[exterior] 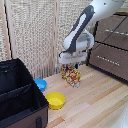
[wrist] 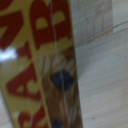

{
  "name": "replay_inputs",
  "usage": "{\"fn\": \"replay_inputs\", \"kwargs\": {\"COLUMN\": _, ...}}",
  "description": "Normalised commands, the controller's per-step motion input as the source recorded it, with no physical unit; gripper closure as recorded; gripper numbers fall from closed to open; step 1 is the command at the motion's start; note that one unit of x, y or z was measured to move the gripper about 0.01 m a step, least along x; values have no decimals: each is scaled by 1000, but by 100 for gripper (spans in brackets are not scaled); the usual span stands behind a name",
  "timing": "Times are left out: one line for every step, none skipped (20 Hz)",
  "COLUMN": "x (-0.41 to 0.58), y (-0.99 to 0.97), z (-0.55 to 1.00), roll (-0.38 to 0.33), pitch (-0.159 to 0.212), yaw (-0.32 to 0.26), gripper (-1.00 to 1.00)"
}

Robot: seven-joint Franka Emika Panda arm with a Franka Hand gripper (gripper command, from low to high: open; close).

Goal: Kindly direct your grabber toward the cereal bar. Delicately grip the cereal bar using your grabber. Transport the clutched cereal bar to the rear part of the organizer. Set the cereal bar down and place it in the rear section of the organizer.

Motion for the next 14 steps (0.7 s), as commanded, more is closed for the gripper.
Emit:
{"fn": "replay_inputs", "kwargs": {"x": 60, "y": 6, "z": -206, "roll": -18, "pitch": 164, "yaw": -49, "gripper": -100}}
{"fn": "replay_inputs", "kwargs": {"x": 123, "y": 106, "z": -160, "roll": -65, "pitch": 200, "yaw": -42, "gripper": -100}}
{"fn": "replay_inputs", "kwargs": {"x": 126, "y": 63, "z": -129, "roll": -75, "pitch": 186, "yaw": -34, "gripper": 100}}
{"fn": "replay_inputs", "kwargs": {"x": 91, "y": 0, "z": -91, "roll": -46, "pitch": 126, "yaw": -27, "gripper": 100}}
{"fn": "replay_inputs", "kwargs": {"x": 71, "y": 63, "z": -74, "roll": -50, "pitch": 71, "yaw": -12, "gripper": 100}}
{"fn": "replay_inputs", "kwargs": {"x": 9, "y": 66, "z": -17, "roll": -30, "pitch": 13, "yaw": 0, "gripper": 100}}
{"fn": "replay_inputs", "kwargs": {"x": 0, "y": 51, "z": 0, "roll": -19, "pitch": 0, "yaw": 0, "gripper": 100}}
{"fn": "replay_inputs", "kwargs": {"x": 0, "y": 0, "z": 0, "roll": -10, "pitch": 0, "yaw": 0, "gripper": 100}}
{"fn": "replay_inputs", "kwargs": {"x": 0, "y": 46, "z": 0, "roll": -13, "pitch": 0, "yaw": 0, "gripper": 100}}
{"fn": "replay_inputs", "kwargs": {"x": 0, "y": 74, "z": 20, "roll": -24, "pitch": 0, "yaw": 0, "gripper": 100}}
{"fn": "replay_inputs", "kwargs": {"x": 0, "y": 100, "z": 74, "roll": -34, "pitch": -16, "yaw": 0, "gripper": 100}}
{"fn": "replay_inputs", "kwargs": {"x": 0, "y": 86, "z": 131, "roll": -33, "pitch": -19, "yaw": 0, "gripper": 100}}
{"fn": "replay_inputs", "kwargs": {"x": 0, "y": 46, "z": 246, "roll": -26, "pitch": -25, "yaw": -25, "gripper": 100}}
{"fn": "replay_inputs", "kwargs": {"x": 0, "y": 34, "z": 266, "roll": -19, "pitch": -16, "yaw": -48, "gripper": 100}}
